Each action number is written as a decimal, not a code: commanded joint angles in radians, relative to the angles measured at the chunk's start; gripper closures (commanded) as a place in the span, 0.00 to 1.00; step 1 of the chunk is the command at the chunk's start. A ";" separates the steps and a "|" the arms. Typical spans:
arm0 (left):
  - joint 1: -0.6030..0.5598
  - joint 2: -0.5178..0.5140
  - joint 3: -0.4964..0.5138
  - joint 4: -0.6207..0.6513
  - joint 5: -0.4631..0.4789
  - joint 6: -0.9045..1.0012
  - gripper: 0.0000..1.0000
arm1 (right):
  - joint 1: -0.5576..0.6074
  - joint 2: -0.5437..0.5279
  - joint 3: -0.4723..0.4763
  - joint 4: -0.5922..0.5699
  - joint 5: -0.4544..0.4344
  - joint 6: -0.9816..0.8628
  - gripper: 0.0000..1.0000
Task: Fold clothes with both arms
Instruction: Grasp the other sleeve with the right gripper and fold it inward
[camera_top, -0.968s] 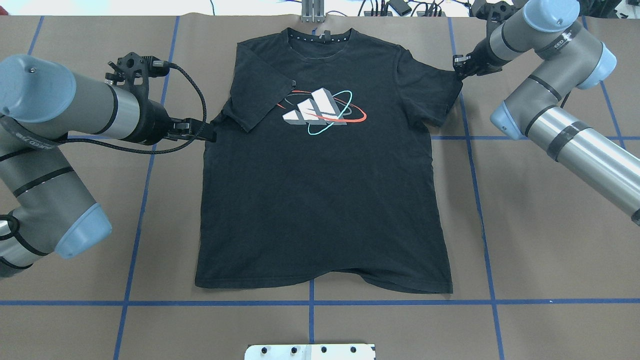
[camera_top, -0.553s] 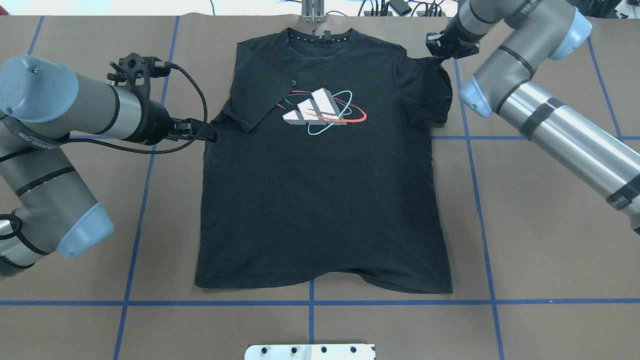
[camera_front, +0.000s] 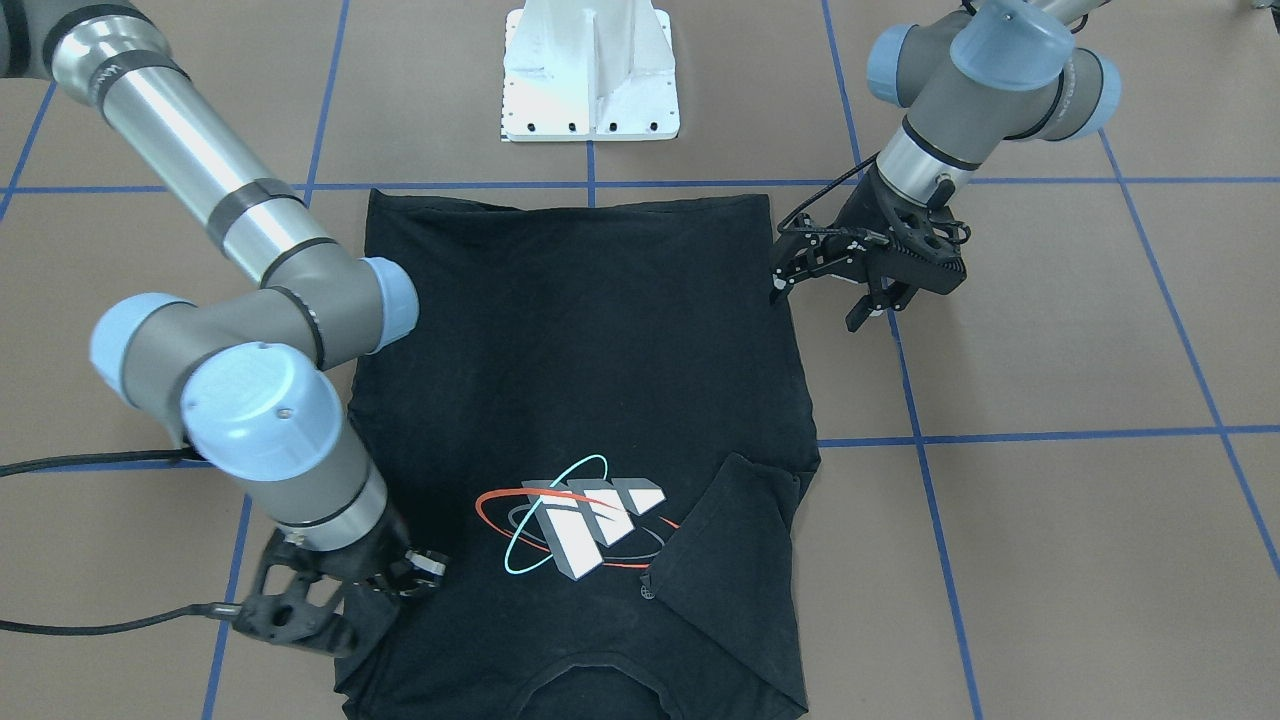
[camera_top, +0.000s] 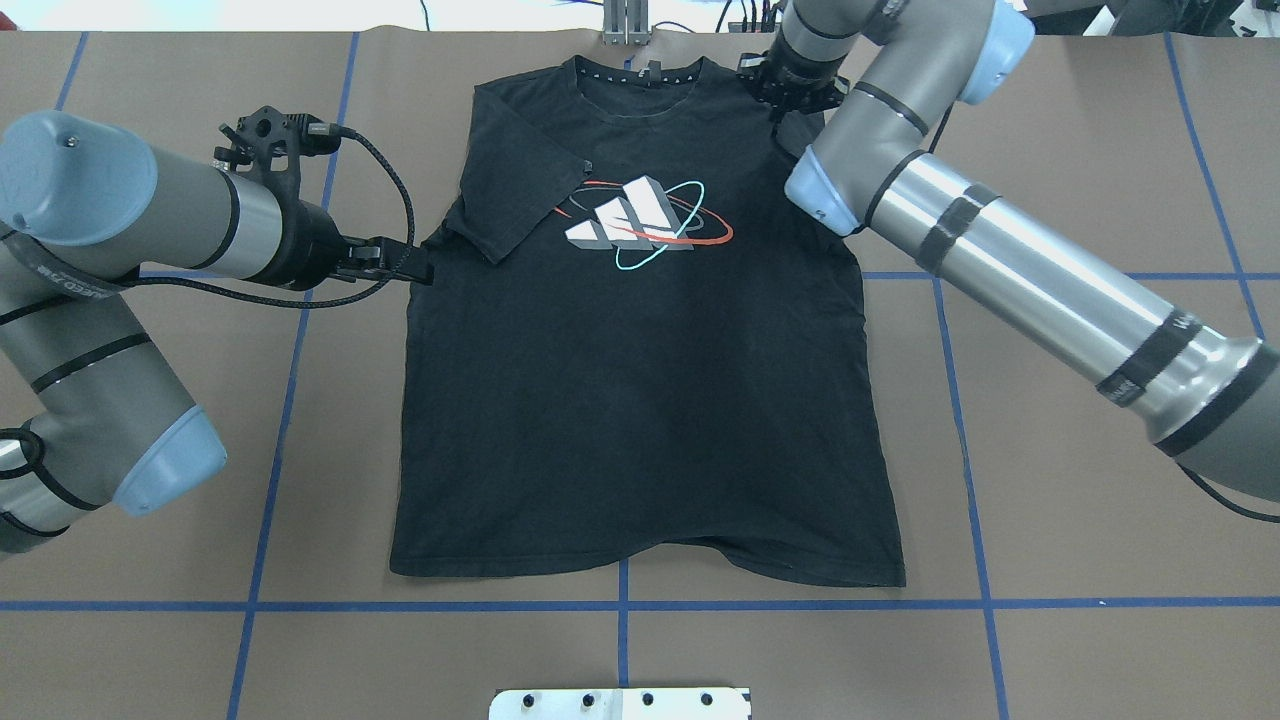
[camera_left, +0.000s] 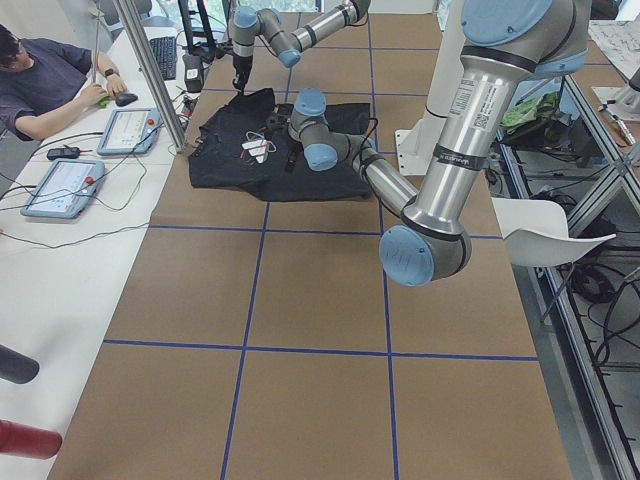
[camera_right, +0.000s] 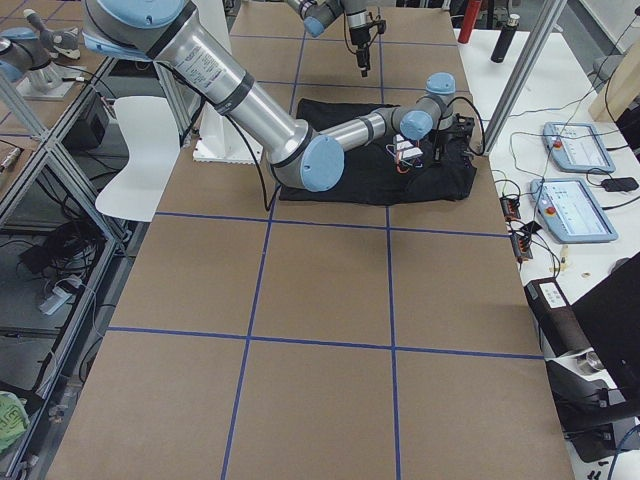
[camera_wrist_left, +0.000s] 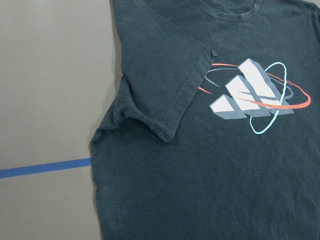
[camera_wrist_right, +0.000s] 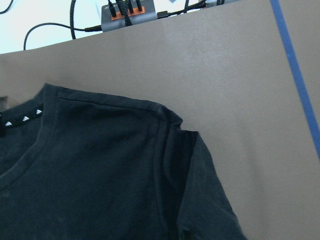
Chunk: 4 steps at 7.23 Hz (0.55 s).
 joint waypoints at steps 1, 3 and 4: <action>-0.001 0.003 0.000 -0.001 -0.002 0.000 0.00 | -0.037 0.071 -0.079 0.006 -0.042 0.029 1.00; -0.001 0.000 0.006 -0.002 -0.002 0.002 0.00 | -0.060 0.096 -0.121 0.022 -0.067 0.031 1.00; -0.001 0.000 0.009 -0.004 -0.002 0.002 0.00 | -0.080 0.119 -0.177 0.070 -0.096 0.033 1.00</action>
